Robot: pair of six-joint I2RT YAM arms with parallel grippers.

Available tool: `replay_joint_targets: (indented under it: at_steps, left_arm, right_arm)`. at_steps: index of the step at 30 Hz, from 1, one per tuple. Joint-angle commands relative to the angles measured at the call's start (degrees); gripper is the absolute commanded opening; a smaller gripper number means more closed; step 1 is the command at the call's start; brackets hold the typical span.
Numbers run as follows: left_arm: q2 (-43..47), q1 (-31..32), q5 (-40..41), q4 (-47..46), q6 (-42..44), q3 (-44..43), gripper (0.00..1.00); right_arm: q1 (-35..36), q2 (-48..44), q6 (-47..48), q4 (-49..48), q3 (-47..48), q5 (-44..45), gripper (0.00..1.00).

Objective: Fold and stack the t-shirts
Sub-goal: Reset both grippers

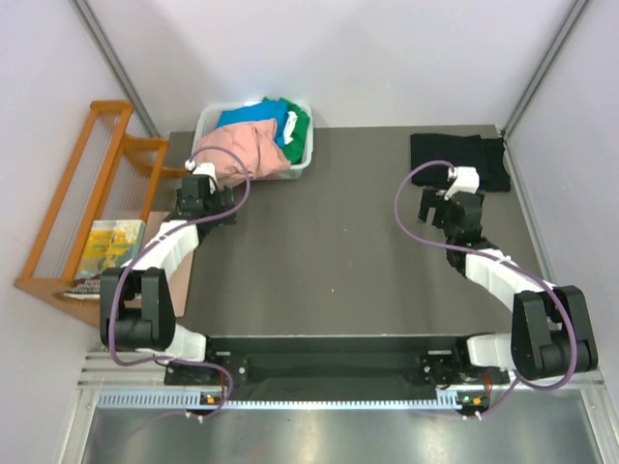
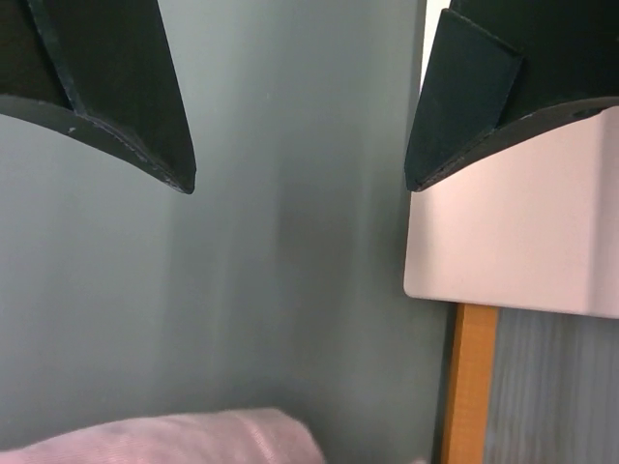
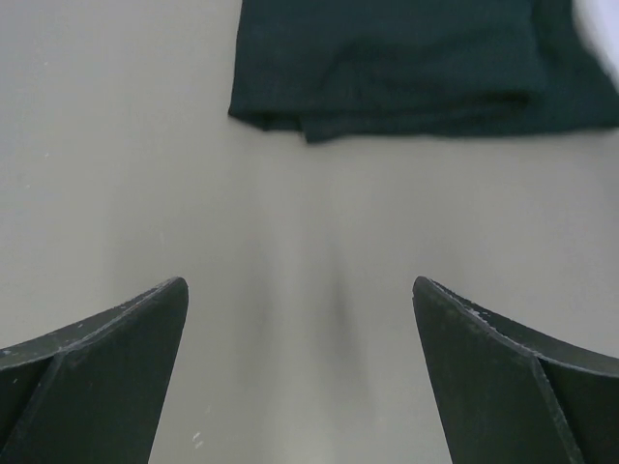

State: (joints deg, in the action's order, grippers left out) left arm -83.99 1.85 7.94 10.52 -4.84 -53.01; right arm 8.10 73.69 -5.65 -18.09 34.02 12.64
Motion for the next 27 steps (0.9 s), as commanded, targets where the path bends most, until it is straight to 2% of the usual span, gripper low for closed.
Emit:
replay_joint_targets:
  at_steps: [1, 2, 6, 9, 10, 12, 14, 16, 19, 20, 23, 27]
  left_arm:
    - [6.0, 1.2, 2.5, -18.6, 3.7, 7.6, 0.91]
    - [7.0, 1.2, 1.6, -23.2, 3.4, 11.1, 0.89]
    - [9.8, 1.2, -2.2, -35.6, 3.5, 19.1, 0.86]
    - [8.5, 1.1, -0.1, -41.4, 3.3, 22.2, 0.84]
    - [8.3, 1.1, 0.4, -42.9, 3.5, 23.0, 0.84]
    - [8.2, 1.1, 0.8, -46.7, 3.5, 25.2, 0.84]
    - [8.1, 1.1, 1.3, -50.1, 4.0, 27.6, 0.84]
    - [7.3, 1.1, 1.9, -53.2, 3.7, 28.4, 0.84]
    - [5.5, 1.1, 1.9, -55.2, 2.0, 28.9, 0.85]
    - [5.0, 1.1, 1.9, -56.1, 1.7, 29.6, 0.85]
    - [3.5, 1.1, 4.0, -60.8, 1.2, 31.7, 0.87]
    - [1.1, 1.1, 6.8, -66.8, 0.8, 34.7, 0.88]
  right_arm:
    - [0.3, 1.5, 8.8, -14.9, -2.9, 2.5, 1.00]
    - [0.3, 1.7, 9.4, -15.2, -3.3, 2.8, 1.00]
    - [0.3, 4.1, 12.1, -26.4, -7.4, 1.9, 1.00]
    - [0.0, 6.5, 11.8, -32.3, -10.7, 2.4, 1.00]
    - [-0.2, 6.9, 11.7, -39.1, -13.8, 3.7, 1.00]
    - [-1.5, 7.4, 8.4, -41.3, -14.9, 4.2, 1.00]
    - [-4.7, 7.3, 6.7, -42.3, -15.7, 1.0, 1.00]
    - [-5.1, 7.3, 6.6, -43.9, -17.0, 0.8, 1.00]
    - [-4.9, 10.1, 7.9, -54.1, -20.7, -1.4, 1.00]
    - [-4.9, 9.4, 8.1, -48.6, -20.0, -1.7, 0.99]
    - [-5.2, 9.6, 8.0, -51.6, -20.0, -2.5, 1.00]
    - [-5.2, 9.2, 7.9, -50.6, -19.7, -2.6, 1.00]
